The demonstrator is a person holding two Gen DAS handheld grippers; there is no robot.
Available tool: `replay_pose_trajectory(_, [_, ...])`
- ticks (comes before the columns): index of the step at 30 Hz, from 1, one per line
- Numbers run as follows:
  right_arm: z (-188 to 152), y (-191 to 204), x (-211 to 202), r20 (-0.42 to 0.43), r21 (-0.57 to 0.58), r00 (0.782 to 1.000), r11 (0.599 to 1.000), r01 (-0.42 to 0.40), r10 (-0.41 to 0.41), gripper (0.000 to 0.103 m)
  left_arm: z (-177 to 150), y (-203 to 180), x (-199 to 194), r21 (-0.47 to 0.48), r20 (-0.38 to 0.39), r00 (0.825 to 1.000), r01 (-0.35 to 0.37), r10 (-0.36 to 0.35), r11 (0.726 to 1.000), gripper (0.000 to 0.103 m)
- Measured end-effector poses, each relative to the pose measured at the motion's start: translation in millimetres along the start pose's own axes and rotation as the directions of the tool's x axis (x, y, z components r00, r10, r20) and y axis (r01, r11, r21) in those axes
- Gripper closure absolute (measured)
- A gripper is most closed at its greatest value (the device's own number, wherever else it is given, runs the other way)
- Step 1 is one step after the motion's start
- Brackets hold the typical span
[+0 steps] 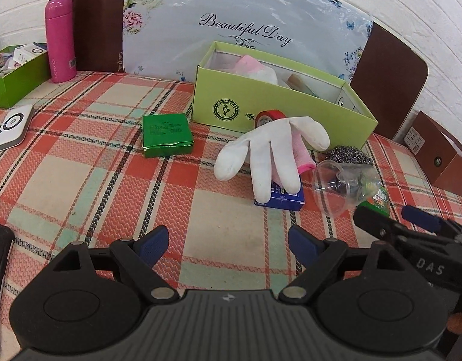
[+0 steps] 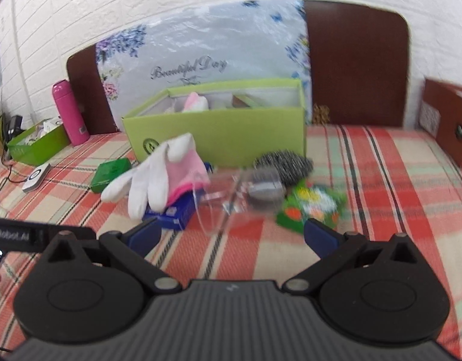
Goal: Organize objects
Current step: 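Grasp the white-pink glove with the left tool while the right tool grasps the clear plastic cup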
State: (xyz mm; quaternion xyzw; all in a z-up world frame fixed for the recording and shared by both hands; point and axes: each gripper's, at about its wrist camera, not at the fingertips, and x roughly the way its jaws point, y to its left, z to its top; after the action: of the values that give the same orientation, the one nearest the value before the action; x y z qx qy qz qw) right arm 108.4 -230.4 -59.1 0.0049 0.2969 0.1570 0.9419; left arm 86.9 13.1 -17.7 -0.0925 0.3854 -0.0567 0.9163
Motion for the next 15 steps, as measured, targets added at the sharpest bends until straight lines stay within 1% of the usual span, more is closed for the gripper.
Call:
replay_pose_trajectory(3, [13.2,5.5,20.6,0.014,-0.059,1.000,0.998,-0.009,0.010,0.000,3.7,3.2,-1.2,-0.015,0.010,1.000,0.026,-0.026,1.000,0.014])
replay_pose_trajectory(5, [18.6,6.3,34.1,0.019,-0.095,1.000,0.995,0.014,-0.013,0.000,7.6,2.3,-0.7,-0.011,0.017,0.999,0.039,-0.039,0.999,0.014])
replay_pose_trajectory(8, [21.0,3.9,52.7,-0.002,-0.144,0.999,0.989,0.041,-0.042,0.000,18.6,-2.2,4.5,0.009,0.054,0.997,0.051,-0.052,0.999,0.014])
replay_pose_trajectory(10, [19.0,-0.5,56.7,-0.023,-0.138,0.999,0.990,0.038,-0.042,0.000,28.8,-6.3,12.6,0.025,0.083,0.995,0.058,-0.060,0.998,0.014])
replay_pose_trajectory(11, [17.4,-3.7,55.8,-0.029,-0.122,0.999,0.992,0.024,-0.028,0.002,34.2,-8.5,18.6,0.031,0.090,0.994,0.063,-0.066,0.998,0.014])
replay_pose_trajectory(12, [15.1,-7.0,52.2,-0.023,-0.094,1.000,0.996,0.009,-0.011,0.015,40.7,-10.5,27.1,0.036,0.092,0.993,0.067,-0.070,0.997,0.014])
replay_pose_trajectory(13, [13.2,-10.4,48.0,-0.021,-0.062,1.000,0.998,-0.010,0.009,0.023,46.1,-13.1,35.9,0.039,0.088,0.994,0.066,-0.069,0.997,0.014])
replay_pose_trajectory(15, [9.1,-13.5,39.5,-0.026,-0.028,0.999,0.999,-0.034,0.033,0.023,55.6,-17.5,54.6,0.044,0.063,0.995,0.068,-0.071,0.997,0.014])
